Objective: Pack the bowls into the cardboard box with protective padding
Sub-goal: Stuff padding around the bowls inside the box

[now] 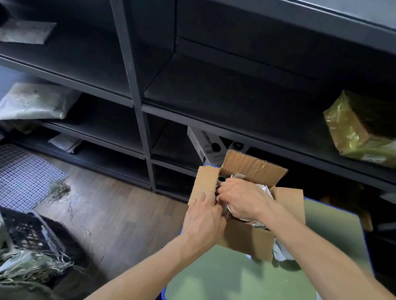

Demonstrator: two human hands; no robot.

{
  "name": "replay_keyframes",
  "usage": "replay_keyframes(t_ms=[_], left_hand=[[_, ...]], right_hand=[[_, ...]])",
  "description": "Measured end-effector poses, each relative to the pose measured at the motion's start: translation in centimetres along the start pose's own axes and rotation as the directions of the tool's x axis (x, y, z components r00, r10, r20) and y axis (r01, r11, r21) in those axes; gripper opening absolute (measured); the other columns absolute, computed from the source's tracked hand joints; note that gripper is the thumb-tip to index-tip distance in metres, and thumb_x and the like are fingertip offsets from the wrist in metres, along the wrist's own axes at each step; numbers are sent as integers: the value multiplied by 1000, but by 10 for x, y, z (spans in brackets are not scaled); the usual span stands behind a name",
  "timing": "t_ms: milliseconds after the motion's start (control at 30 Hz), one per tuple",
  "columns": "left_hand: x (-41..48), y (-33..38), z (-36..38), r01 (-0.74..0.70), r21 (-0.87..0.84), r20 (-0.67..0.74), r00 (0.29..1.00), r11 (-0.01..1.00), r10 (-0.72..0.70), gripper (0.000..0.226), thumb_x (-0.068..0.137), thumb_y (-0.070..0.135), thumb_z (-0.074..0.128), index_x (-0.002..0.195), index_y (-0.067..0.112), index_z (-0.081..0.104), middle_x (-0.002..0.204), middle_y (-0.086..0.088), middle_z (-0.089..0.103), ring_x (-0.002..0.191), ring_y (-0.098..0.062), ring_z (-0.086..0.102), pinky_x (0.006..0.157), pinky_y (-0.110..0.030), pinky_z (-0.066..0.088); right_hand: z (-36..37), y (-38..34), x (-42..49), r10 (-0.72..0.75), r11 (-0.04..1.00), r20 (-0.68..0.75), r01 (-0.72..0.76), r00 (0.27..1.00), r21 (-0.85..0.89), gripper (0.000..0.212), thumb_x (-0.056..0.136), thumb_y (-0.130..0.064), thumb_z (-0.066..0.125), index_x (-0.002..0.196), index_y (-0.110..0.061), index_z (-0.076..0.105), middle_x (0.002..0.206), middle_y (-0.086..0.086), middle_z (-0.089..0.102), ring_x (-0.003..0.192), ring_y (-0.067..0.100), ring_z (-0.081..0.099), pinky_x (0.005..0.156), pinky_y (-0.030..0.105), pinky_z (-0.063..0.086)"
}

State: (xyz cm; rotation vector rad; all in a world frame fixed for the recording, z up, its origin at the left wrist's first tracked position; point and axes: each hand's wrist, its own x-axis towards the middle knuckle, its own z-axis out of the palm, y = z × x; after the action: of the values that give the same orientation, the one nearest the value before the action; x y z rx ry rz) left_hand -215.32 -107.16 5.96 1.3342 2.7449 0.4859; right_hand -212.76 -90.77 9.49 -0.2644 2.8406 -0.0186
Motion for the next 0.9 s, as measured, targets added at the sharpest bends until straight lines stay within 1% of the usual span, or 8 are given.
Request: replay_keyframes(t_ms=[200, 333, 433, 533, 633, 733, 800, 900], left_hand=[[-2, -1, -2, -24, -24, 5, 1000, 999, 25, 12, 73, 32, 62, 71, 21, 67, 76, -1, 55, 70, -23, 49, 61, -35, 49], [-4, -4, -6, -72, -17, 18, 997, 997, 72, 23, 75, 28, 48, 62, 21, 66, 74, -2, 54, 68, -24, 48, 60, -35, 49], [-4, -6, -9, -89, -30, 25, 996, 996, 90, 28, 77, 27, 44, 64, 18, 67, 77, -4, 55, 71, -26, 47, 65, -40, 50], [-6, -9, -9, -90, -82, 34, 995, 993, 93, 24, 77, 27, 47, 72, 16, 68, 82, -6, 55, 75, -27, 47, 69, -42, 49], [-5, -13, -12, -109, -140, -31, 994, 984, 106, 29, 82, 29, 41, 75, 19, 67, 76, -2, 52, 71, -24, 43, 65, -39, 48], [-2, -21, -16, -86, -167, -28, 996, 982, 82, 26, 94, 33, 46, 82, 22, 67, 75, 2, 47, 74, -22, 41, 67, -37, 43], [1, -23, -18, -92, -173, -26, 996, 981, 89, 23, 94, 32, 49, 82, 23, 65, 75, 3, 46, 75, -22, 41, 67, -38, 44], [1, -12, -21, -123, -191, -63, 992, 974, 112, 22, 94, 28, 51, 81, 22, 68, 74, 4, 48, 72, -21, 42, 64, -39, 45]], right_hand=[[9, 5, -4, 9, 1000, -6, -9, 1000, -7, 39, 79, -17, 37, 89, -31, 72, 90, -14, 62, 95, 17, 55, 89, 33, 46], [2, -3, -2, 12, 1000, 48, -12, 999, 11, 28, 79, -14, 45, 82, -26, 70, 87, -11, 64, 94, 18, 57, 87, 37, 48], [-5, -11, 0, 10, 1000, 60, -9, 998, -14, 20, 78, -11, 48, 78, -18, 67, 87, -2, 67, 93, 24, 59, 88, 38, 46], [-6, -10, -3, -1, 1000, -20, 1, 1000, -2, 36, 77, -15, 37, 82, -22, 71, 86, -8, 66, 91, 20, 57, 88, 35, 46], [-7, -2, -16, -24, 1000, -151, 25, 988, 8, 49, 76, -13, 31, 90, -25, 76, 90, -12, 69, 93, 17, 61, 92, 33, 48], [-15, 8, -37, 37, 999, -273, -43, 961, -14, 41, 70, -2, 54, 96, -23, 78, 102, -9, 73, 104, 17, 65, 100, 33, 50], [-16, 13, -51, 90, 996, -336, -91, 938, 12, 40, 62, 2, 71, 94, -21, 80, 101, -6, 74, 100, 18, 69, 95, 34, 55], [-13, 16, -70, 136, 991, -395, -126, 909, 53, 40, 59, 6, 78, 91, -17, 80, 99, -1, 76, 92, 22, 72, 86, 37, 59]])
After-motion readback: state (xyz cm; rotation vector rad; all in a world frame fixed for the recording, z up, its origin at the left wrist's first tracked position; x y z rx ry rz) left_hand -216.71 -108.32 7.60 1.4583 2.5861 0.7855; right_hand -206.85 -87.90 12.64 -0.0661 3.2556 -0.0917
